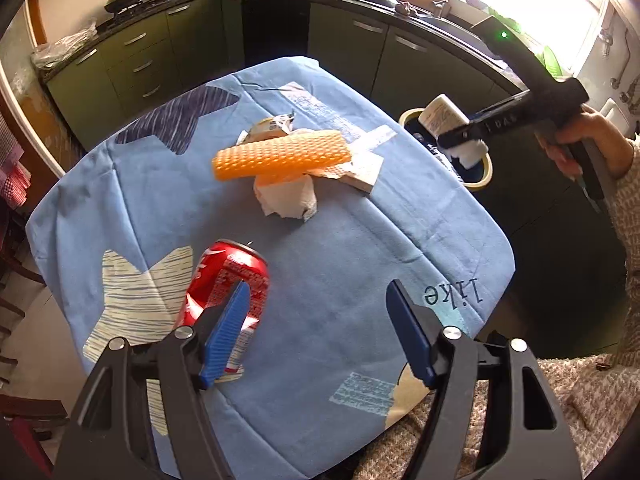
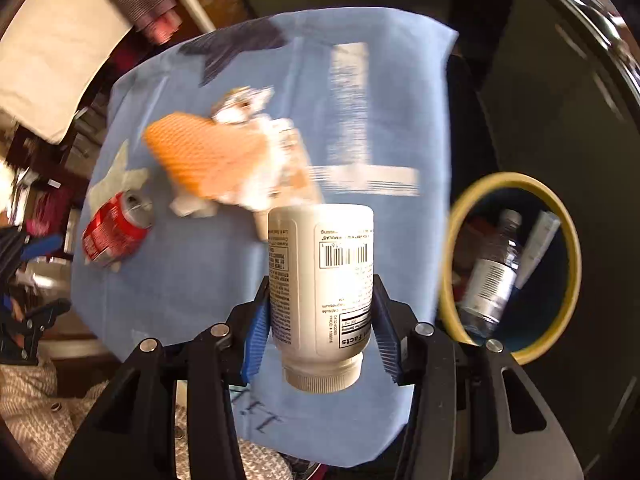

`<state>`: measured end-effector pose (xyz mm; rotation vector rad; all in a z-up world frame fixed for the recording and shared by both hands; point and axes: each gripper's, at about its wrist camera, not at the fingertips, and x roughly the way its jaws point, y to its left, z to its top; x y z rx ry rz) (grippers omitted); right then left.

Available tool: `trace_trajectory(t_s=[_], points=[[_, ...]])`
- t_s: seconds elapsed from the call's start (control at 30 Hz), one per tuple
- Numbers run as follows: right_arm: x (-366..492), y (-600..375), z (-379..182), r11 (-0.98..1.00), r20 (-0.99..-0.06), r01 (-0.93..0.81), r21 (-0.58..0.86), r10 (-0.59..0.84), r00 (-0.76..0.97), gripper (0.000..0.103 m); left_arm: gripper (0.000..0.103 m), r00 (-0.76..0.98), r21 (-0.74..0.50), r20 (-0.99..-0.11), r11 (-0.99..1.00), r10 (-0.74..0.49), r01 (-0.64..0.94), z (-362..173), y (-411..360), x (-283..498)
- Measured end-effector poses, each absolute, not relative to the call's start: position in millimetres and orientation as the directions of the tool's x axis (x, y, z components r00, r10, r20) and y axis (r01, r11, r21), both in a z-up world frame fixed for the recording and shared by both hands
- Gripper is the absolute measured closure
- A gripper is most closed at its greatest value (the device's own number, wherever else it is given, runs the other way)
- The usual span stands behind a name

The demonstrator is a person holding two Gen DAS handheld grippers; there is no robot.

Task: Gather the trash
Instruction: 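Carry the pill bottle to the bin and open the right gripper, then grasp the orange foam net with the left gripper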

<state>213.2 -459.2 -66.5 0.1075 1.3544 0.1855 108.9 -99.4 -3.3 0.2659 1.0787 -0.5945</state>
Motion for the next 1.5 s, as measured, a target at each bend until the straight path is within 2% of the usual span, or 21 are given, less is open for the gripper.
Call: trace_trajectory(t_s=[0.2,0.33,0.53,0.6,0.77,0.87,1.17,1.3,1.43,1.5], points=[[226.6,-585.8,-109.1,0.983,-0.983,0.16,0.092,0.064,0.173,0.056,0.036,0.304,-0.073,-0.893,0.773,-0.332,0.63,-5.1,-141.4,112.1],[231.1,-624.7,-145.0,0.971,-0.989,0.231,0.061,0.027,0.148,0.056,0.036,0.303,-0.06,-0.897,0.766,-0.323,0.64,-2.9,-157.2,115.8],[237.4,-662.8,-163.7,0.953,-0.987,0.294,0.079,0.034,0.156,0.055,0.036,0.297,-0.047,-0.905,0.765,-0.305,0.642,-5.2,-165.9,122.3],[235.1,-665.5,-159.4,0.952,-0.984,0.297,0.079,0.027,0.177,0.05,0.036,0.3,-0.04,-0.906,0.766,-0.298,0.641,-6.4,-167.4,127.1],[226.5,-644.7,-131.7,0.955,-0.969,0.265,0.137,0.073,0.236,0.05,0.03,0.319,0.007,-0.909,0.756,-0.268,0.655,-13.9,-172.9,149.5],[222.3,-630.7,-120.8,0.963,-0.966,0.227,0.148,0.091,0.242,0.049,0.03,0.353,0.077,-0.904,0.722,-0.24,0.688,-21.3,-181.0,167.1],[224.6,-607.9,-130.8,0.963,-0.964,0.184,0.195,0.153,0.218,0.046,0.03,0.387,0.208,-0.895,0.559,-0.222,0.803,-47.5,-210.1,194.8],[225.4,-607.2,-137.4,0.96,-0.963,0.184,0.211,0.172,0.206,0.046,0.042,0.365,0.189,-0.904,0.559,-0.221,0.807,-56.5,-215.0,206.2],[226.5,-606.2,-143.4,0.958,-0.962,0.183,0.22,0.183,0.201,0.046,0.045,0.405,0.24,-0.893,0.552,-0.197,0.799,-64.2,-218.1,212.4],[226.1,-605.1,-145.0,0.958,-0.962,0.179,0.223,0.188,0.196,0.046,0.054,0.424,0.274,-0.888,0.54,-0.175,0.796,-68.2,-219.5,213.9]])
